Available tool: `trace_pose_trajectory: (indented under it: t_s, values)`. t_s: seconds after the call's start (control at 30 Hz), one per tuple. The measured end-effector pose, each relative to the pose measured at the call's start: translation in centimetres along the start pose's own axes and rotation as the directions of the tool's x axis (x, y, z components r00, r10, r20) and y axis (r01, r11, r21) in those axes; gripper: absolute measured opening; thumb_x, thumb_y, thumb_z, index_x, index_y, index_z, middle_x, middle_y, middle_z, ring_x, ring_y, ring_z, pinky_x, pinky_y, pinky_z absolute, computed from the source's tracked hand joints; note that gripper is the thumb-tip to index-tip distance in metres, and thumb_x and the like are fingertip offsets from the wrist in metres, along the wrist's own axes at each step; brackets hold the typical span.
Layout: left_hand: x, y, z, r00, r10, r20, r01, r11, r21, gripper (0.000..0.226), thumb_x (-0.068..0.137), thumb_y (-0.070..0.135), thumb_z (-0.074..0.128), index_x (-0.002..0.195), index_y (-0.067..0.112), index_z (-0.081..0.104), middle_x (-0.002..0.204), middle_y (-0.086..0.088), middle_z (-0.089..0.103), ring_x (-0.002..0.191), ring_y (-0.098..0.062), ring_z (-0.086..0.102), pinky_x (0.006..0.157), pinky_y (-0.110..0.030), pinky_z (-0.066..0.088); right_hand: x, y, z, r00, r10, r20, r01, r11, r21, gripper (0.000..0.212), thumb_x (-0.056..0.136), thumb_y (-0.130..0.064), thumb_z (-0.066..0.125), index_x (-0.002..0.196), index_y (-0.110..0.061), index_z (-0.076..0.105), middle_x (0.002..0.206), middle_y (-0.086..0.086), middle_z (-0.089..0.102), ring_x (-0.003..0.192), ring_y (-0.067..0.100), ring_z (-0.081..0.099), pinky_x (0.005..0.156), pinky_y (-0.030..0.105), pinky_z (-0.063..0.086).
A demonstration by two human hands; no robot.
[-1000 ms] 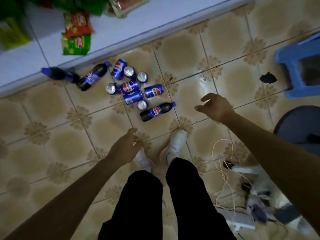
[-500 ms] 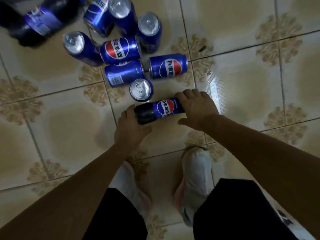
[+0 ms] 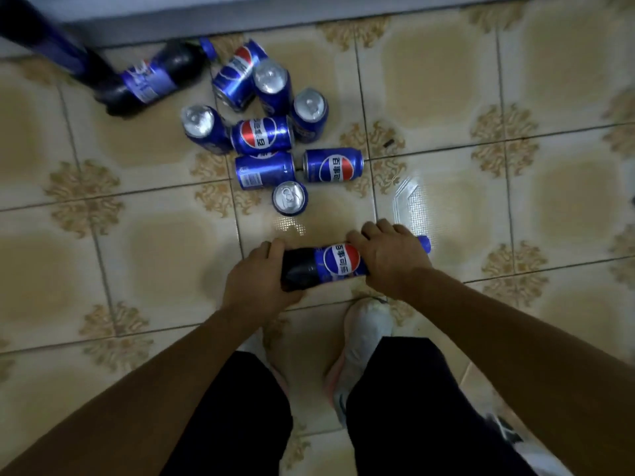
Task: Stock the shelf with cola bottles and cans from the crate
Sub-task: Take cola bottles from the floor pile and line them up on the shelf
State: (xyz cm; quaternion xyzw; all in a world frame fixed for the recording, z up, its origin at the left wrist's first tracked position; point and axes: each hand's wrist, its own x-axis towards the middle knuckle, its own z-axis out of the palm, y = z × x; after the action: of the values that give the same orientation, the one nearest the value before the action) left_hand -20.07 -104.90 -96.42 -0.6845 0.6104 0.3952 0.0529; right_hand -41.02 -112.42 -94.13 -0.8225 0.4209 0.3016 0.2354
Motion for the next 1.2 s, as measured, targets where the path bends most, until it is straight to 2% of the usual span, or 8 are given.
trace_pose_trajectory:
  t_s: [0.1, 0.3, 0.43, 0.6, 0.77, 0.93, 1.13, 1.2]
  values:
    - [-7.3, 3.9, -5.9, 0.999, -0.004, 0.04, 0.004, 1.0, 0.003, 0.072, 0.062, 0.049, 0.076, 0.122, 0.021, 0.046, 0.114, -0.001, 0.055, 0.104, -0.024, 0.054, 0.078, -0.034, 0.046, -8.0, -1.8, -6.5, 0.999, -0.034, 0.025, 0.033, 0.999, 0.015, 0.059, 0.084, -0.029, 0.064, 0.136, -0.02, 0.037, 0.127, 0.007, 0.049, 0.117, 0.024, 0.046, 0.101, 0.037, 0.037]
    - [-22.8, 11.8, -19.3, 0.995, -0.041, -0.087, 0.029, 0.991, -0.133, 0.077, 0.054, 0.065, 0.051, 0.115, 0.017, 0.055, 0.104, -0.004, 0.06, 0.093, -0.027, 0.058, 0.071, -0.036, 0.049, -23.0, -5.5, -21.2, 0.997, -0.08, -0.01, 0.08, 0.997, 0.004, 0.061, 0.079, -0.027, 0.067, 0.132, -0.02, 0.039, 0.124, 0.006, 0.049, 0.114, 0.025, 0.046, 0.097, 0.035, 0.037]
    - [-30.7, 15.2, -26.7, 0.989, -0.104, -0.104, 0.084, 0.98, -0.182, 0.075, 0.061, 0.042, 0.077, 0.125, 0.016, 0.049, 0.114, -0.005, 0.055, 0.103, -0.026, 0.053, 0.081, -0.037, 0.048, -30.3, -8.5, -29.1, 0.994, -0.095, -0.045, 0.096, 0.995, 0.008, 0.06, 0.078, -0.027, 0.068, 0.131, -0.019, 0.042, 0.122, 0.007, 0.05, 0.113, 0.026, 0.046, 0.096, 0.036, 0.037]
    - [-38.8, 16.8, -32.0, 0.957, -0.19, -0.219, 0.117, 0.944, -0.308, 0.074, 0.061, 0.045, 0.075, 0.126, 0.019, 0.049, 0.116, -0.006, 0.058, 0.107, -0.025, 0.053, 0.084, -0.035, 0.047, -36.5, -12.6, -34.0, 0.985, -0.121, -0.122, 0.124, 0.992, 0.018, 0.065, 0.073, -0.029, 0.071, 0.131, -0.022, 0.043, 0.122, 0.006, 0.05, 0.113, 0.027, 0.045, 0.091, 0.036, 0.037]
    - [-44.8, 15.5, -32.8, 0.928, -0.224, -0.296, 0.155, 0.958, -0.241, 0.07, 0.061, 0.048, 0.074, 0.123, 0.028, 0.051, 0.115, 0.003, 0.059, 0.105, -0.022, 0.056, 0.085, -0.035, 0.046, -38.5, -16.4, -35.5, 0.97, -0.229, -0.086, 0.227, 0.973, -0.026, 0.067, 0.07, -0.03, 0.072, 0.13, -0.023, 0.044, 0.121, 0.004, 0.051, 0.114, 0.026, 0.047, 0.091, 0.034, 0.038]
    - [-49.3, 12.1, -33.4, 0.857, -0.303, -0.418, 0.171, 0.931, -0.324, 0.06, 0.067, 0.045, 0.075, 0.12, 0.029, 0.053, 0.111, 0.006, 0.061, 0.1, -0.017, 0.057, 0.078, -0.027, 0.04, -37.4, -22.5, -38.1, 0.932, -0.35, -0.092, 0.333, 0.93, -0.158, 0.066, 0.072, -0.027, 0.072, 0.132, -0.024, 0.044, 0.124, 0.004, 0.052, 0.116, 0.026, 0.048, 0.092, 0.036, 0.04]
    - [-53.3, 3.7, -37.0, 0.767, -0.386, -0.512, 0.202, 0.903, -0.379, 0.069, 0.064, 0.048, 0.079, 0.124, 0.031, 0.049, 0.114, 0.008, 0.059, 0.102, -0.015, 0.055, 0.079, -0.031, 0.045, -35.3, -33.0, -41.7, 0.887, -0.411, -0.209, 0.369, 0.904, -0.216, 0.065, 0.074, -0.022, 0.071, 0.132, -0.025, 0.044, 0.126, 0.003, 0.05, 0.121, 0.024, 0.043, 0.101, 0.039, 0.032]
    - [-54.9, 0.4, -38.7, 0.729, -0.391, -0.562, 0.195, 0.905, -0.377, 0.067, 0.065, 0.048, 0.08, 0.123, 0.031, 0.049, 0.113, 0.01, 0.06, 0.101, -0.015, 0.056, 0.077, -0.03, 0.045, -34.5, -36.9, -43.4, 0.835, -0.455, -0.309, 0.385, 0.885, -0.262, 0.063, 0.073, -0.019, 0.069, 0.131, -0.025, 0.047, 0.124, 0.002, 0.052, 0.12, 0.024, 0.044, 0.103, 0.039, 0.031]
